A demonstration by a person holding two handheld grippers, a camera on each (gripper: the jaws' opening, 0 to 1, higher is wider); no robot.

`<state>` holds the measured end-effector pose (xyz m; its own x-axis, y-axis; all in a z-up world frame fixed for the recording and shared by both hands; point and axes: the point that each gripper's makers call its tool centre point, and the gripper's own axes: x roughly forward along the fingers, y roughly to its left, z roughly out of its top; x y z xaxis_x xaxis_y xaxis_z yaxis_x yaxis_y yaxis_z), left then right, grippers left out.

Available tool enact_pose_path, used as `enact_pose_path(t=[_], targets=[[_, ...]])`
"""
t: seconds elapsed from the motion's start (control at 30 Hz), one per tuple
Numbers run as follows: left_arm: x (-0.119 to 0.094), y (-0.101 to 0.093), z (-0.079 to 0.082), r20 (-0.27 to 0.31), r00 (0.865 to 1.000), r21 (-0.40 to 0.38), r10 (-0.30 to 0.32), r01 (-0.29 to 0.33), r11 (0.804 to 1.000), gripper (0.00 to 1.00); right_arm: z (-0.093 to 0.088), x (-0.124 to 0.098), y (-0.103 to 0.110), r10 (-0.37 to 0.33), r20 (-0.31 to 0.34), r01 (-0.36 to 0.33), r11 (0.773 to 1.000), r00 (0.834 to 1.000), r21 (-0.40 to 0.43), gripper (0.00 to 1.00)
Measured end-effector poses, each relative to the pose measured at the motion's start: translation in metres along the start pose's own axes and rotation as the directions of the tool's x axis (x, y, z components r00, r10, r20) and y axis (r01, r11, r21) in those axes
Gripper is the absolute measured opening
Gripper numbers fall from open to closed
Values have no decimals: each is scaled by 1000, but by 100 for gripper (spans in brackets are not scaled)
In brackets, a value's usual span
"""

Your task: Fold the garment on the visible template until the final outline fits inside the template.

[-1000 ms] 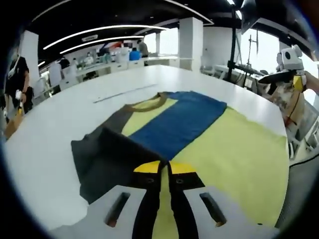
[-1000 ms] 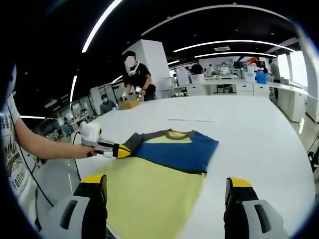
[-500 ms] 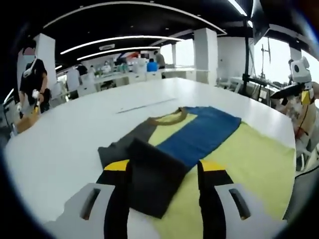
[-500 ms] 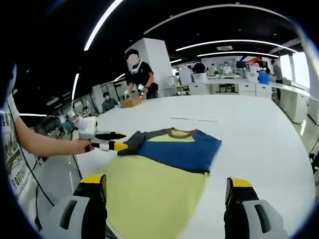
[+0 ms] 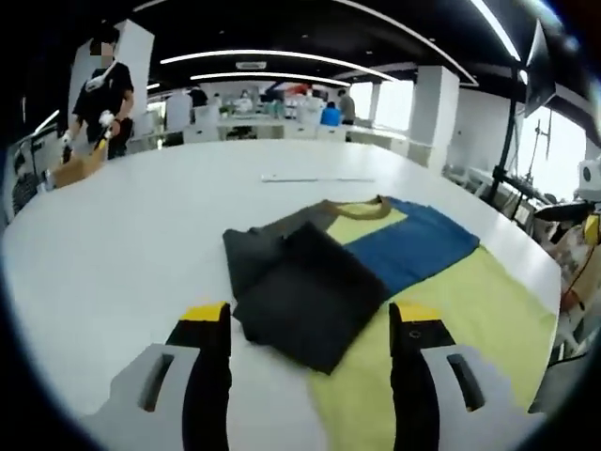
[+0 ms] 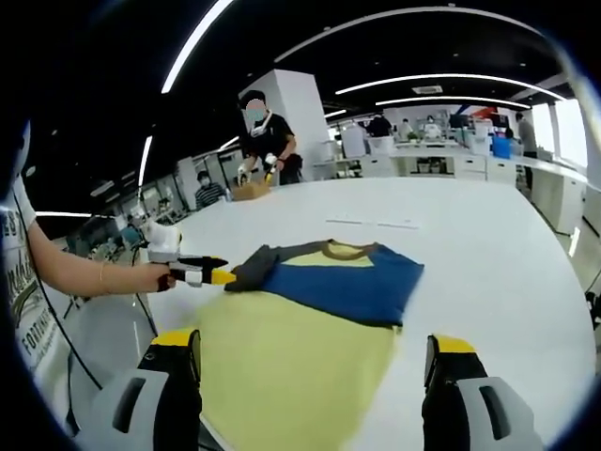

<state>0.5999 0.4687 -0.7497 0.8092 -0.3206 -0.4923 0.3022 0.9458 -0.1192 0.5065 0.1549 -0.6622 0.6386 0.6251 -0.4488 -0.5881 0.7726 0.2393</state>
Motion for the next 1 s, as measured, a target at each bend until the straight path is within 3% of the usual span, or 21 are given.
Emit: enact_pose_path(t=[0.43, 0.57, 0.77, 1.0], targets=[[2, 0, -25, -78, 996, -134, -48, 37, 990, 42, -3, -2, -1, -5, -10, 5, 1000, 1000, 4, 98], [4, 0, -23, -78, 996, -127, -49, 39, 991, 34, -5, -2, -2, -6, -13, 6, 1000, 1000, 6, 98], [7, 4, -19, -64, 997, -179, -39, 27, 984, 25, -8, -4, -3, -5, -21, 5, 1000, 1000, -1, 98], [5, 9, -18, -53, 998, -192, -29, 19, 981, 0, -12, -6, -8, -15, -22, 15, 1000, 1000, 6, 98]])
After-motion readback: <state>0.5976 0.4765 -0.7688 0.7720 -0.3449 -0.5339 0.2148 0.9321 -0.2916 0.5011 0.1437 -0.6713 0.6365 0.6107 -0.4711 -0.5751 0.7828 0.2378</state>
